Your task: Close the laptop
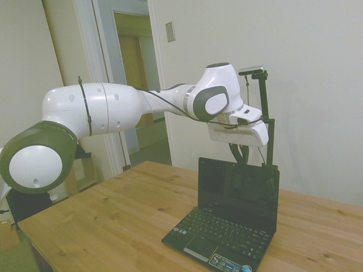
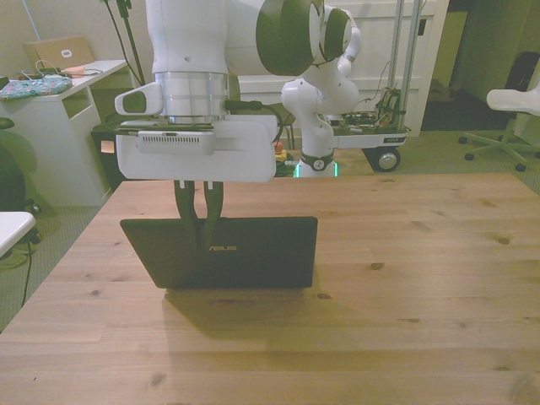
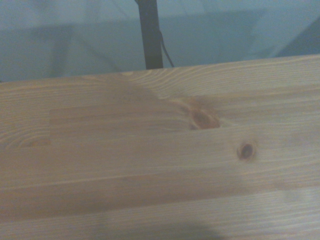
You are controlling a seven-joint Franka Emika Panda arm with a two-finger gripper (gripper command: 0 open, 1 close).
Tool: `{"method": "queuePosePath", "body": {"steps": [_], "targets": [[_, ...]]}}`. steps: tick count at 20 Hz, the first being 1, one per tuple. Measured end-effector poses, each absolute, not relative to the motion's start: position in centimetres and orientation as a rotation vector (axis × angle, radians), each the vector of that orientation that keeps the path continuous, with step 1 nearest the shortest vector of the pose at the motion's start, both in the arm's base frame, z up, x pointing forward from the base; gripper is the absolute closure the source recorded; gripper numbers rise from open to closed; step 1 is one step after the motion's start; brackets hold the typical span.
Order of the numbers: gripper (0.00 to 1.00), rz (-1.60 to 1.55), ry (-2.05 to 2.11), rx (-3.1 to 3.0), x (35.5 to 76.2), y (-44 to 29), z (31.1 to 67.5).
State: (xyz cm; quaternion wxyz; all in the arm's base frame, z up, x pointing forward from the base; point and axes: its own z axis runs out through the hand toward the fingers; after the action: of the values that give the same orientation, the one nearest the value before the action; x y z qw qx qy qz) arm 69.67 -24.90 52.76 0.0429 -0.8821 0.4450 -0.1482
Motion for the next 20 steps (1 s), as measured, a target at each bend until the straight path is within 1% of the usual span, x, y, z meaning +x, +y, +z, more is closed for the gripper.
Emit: {"method": "queuePosePath", "body": {"steps": [3,9,12,20], "targets": [[1.0,-0.433,1.355,-2.7,69.2,-24.2,52.3],[1.0,-0.434,1.348,-2.687,67.1,-23.1,53.8],[1.0,-0.443,1.353,-2.677,65.8,-22.8,53.9],[1.0,-0.369,1.391,-2.662,61.5,-22.6,51.8]]}}
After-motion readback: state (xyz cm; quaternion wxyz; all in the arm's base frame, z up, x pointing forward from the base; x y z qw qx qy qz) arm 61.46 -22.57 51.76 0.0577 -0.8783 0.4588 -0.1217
